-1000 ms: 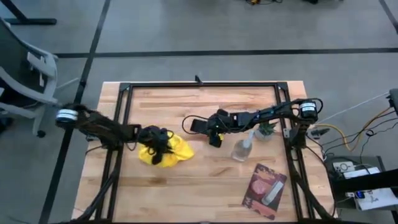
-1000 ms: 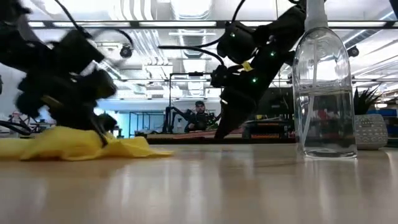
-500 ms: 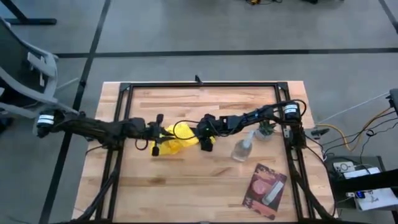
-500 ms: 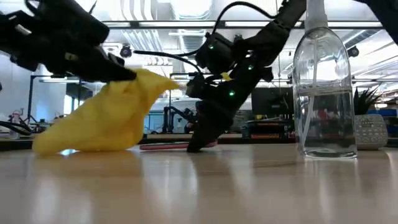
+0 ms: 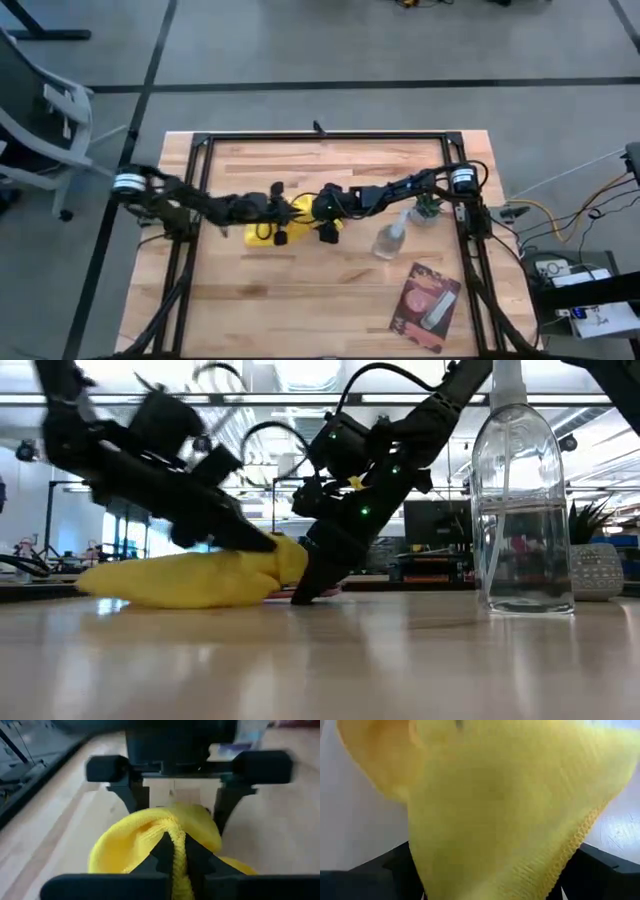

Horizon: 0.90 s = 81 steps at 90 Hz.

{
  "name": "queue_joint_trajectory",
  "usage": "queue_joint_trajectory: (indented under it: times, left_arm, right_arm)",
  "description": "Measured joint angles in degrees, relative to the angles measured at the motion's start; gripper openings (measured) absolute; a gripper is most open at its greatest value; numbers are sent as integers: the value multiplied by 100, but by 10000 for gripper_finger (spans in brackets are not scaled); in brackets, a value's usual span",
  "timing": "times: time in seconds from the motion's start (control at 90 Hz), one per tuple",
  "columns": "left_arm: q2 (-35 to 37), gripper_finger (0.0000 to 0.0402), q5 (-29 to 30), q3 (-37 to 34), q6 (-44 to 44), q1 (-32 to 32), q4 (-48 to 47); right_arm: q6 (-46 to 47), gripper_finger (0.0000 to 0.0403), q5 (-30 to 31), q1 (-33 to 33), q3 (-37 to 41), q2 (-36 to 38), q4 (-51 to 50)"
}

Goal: Apply microfiber cloth
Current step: Wipe the front of the pink cellphone with a microfiber cloth

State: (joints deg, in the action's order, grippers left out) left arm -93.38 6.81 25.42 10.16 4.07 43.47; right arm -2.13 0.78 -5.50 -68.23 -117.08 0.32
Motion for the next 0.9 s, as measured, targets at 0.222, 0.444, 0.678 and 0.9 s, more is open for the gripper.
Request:
queue_joint_trajectory:
  times: [0.222,0.444,0.678,0.9]
  left_arm:
    - [-939,0,-154,1216,296,18,-1083]
    - [-1094,0,-244,1360,301,62,-1258]
    - [-170,0,-158,394,-79,145,-1395]
    - [631,0,-132,-579,-444,175,-675]
  right_arm:
    - [90,334,21,2,18,0,-7]
    - [166,331,0,-11,151,17,68]
    - [212,329,46,4,199,17,146]
    - [196,335,28,0,212,11,194]
